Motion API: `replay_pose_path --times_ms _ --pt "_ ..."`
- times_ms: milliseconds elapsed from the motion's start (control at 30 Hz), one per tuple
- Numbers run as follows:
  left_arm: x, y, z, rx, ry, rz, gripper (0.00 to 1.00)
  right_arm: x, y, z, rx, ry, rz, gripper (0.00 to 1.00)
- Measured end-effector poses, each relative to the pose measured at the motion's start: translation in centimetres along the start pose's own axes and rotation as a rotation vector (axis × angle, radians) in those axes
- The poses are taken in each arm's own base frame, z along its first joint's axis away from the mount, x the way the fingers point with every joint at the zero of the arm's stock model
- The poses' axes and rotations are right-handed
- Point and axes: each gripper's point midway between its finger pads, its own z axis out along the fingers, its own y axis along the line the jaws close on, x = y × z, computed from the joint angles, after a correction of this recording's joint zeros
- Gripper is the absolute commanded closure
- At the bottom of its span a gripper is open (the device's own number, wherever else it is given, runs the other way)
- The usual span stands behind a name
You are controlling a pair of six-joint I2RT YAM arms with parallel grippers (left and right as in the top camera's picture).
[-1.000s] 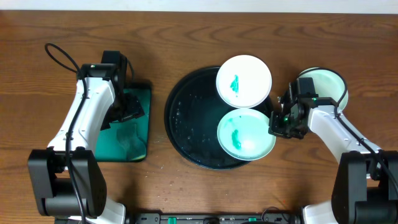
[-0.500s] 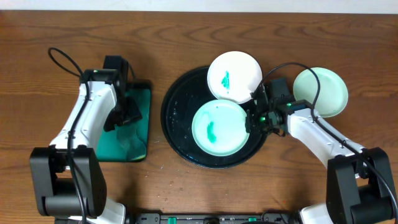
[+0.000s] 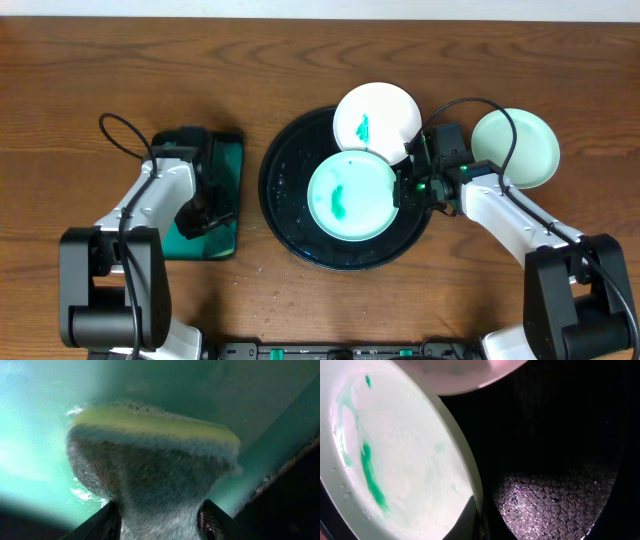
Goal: Clean dirty plates on tray and stack at the side
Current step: 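Grasp the dark green sponge in the basin with the left gripper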
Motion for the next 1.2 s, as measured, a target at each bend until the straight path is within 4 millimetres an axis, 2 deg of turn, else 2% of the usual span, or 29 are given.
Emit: replay_pose_path --times_ms 33,67,133,200,633,733,800,833,900,1000,1067,1200 --pt "-0.1 -0.2 0.3 0.012 -0.008 -0.003 0.68 0.1 0.0 0.0 0.001 0.002 0.001 0.99" --pt "-0.1 -0.2 0.6 0.019 -0.012 -0.011 0.75 0.1 0.0 0.0 0.002 0.005 0.002 0.99" --pt "-0.2 -0.1 0.7 0.023 -0.024 -0.020 0.80 0.3 -0.1 0.0 0.003 0.011 0.004 0.99" --pt "-0.4 -0.2 0.7 0.033 -0.038 -0.028 0.92 0.4 -0.2 0.0 0.006 0.018 0.006 0.99" --pt "-0.9 -0.7 -0.1 0.066 -0.072 -0.019 0.93 0.8 -0.3 0.0 0.011 0.033 0.011 0.99" --pt "-1.2 -1.0 -1.5 0.090 -0.119 -0.013 0.92 0.8 -0.3 0.0 0.011 0.033 0.011 0.99" --pt "-1.5 -1.2 -3.5 0.119 -0.186 -0.006 0.93 0.8 -0.3 0.0 0.011 0.033 0.011 0.99" --pt "-1.6 -1.2 -3.8 0.124 -0.197 -0.005 0.93 0.8 -0.3 0.0 0.011 0.033 0.011 0.99" --pt "-2.0 -1.5 -6.2 0.161 -0.278 0.006 0.93 0.8 -0.3 0.0 0.011 0.032 0.010 0.99" --pt "-2.2 -1.6 -8.3 0.193 -0.348 0.022 0.93 0.8 -0.3 0.0 0.011 0.033 0.009 0.99" --pt "-2.3 -1.8 -9.1 0.206 -0.371 0.030 0.93 0.8 -0.3 0.0 0.011 0.033 0.004 0.99" --pt "-1.7 -2.9 -9.0 0.237 -0.353 0.064 0.93 0.9 -0.1 0.1 0.012 0.034 -0.006 0.99"
